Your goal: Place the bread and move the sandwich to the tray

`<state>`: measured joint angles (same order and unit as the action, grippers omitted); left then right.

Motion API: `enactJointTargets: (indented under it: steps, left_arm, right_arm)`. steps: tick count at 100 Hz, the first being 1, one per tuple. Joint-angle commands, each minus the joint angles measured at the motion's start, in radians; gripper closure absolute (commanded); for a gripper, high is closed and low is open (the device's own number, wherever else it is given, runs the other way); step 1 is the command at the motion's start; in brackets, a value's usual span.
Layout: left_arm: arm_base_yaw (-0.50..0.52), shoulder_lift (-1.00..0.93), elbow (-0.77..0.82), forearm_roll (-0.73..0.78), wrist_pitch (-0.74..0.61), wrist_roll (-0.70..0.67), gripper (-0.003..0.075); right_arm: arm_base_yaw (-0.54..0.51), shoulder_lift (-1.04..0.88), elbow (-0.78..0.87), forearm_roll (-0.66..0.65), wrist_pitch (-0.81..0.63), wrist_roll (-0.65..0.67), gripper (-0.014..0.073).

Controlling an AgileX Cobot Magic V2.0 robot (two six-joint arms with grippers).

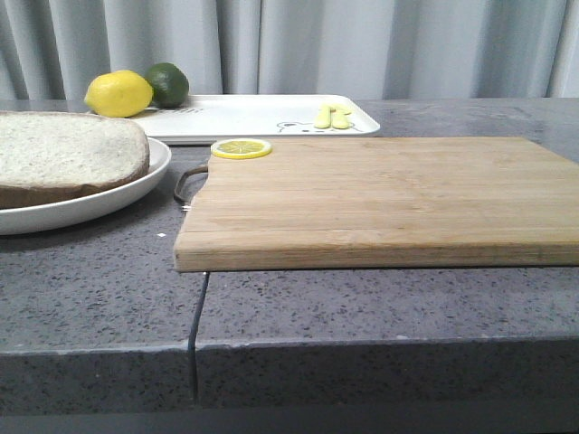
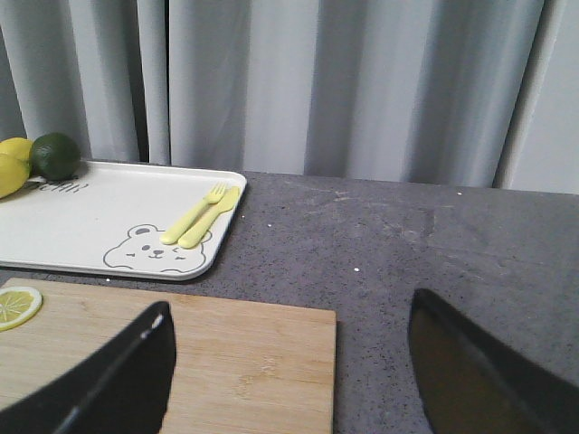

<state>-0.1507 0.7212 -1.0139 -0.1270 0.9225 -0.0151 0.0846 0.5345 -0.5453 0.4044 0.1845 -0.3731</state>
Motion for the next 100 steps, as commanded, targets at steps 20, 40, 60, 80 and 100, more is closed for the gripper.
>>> enactJointTargets:
  steps: [20, 40, 60, 80, 100]
  left_arm:
    - [-0.007, 0.005, -0.034, -0.012, -0.063, -0.001, 0.0335]
    - [-0.007, 0.005, -0.034, -0.012, -0.063, -0.001, 0.0335]
    - [-0.007, 0.005, -0.034, -0.012, -0.063, -0.001, 0.0335]
    - [-0.007, 0.005, -0.034, -0.012, -0.063, -0.001, 0.0335]
    - [-0.007, 0.005, -0.034, -0.012, -0.063, -0.001, 0.0335]
  right_arm:
    - [-0.004, 0.0, -0.025, -0.006, -0.089, -0.012, 0.0052]
    - [-0.004, 0.0, -0.025, -0.006, -0.089, -0.012, 0.0052]
    - [-0.004, 0.0, -0.025, -0.006, -0.089, -0.012, 0.0052]
    - [-0.004, 0.0, -0.025, -0.006, -0.089, -0.012, 0.0052]
    - [-0.004, 0.0, -0.025, -0.006, -0.089, -0.012, 0.0052]
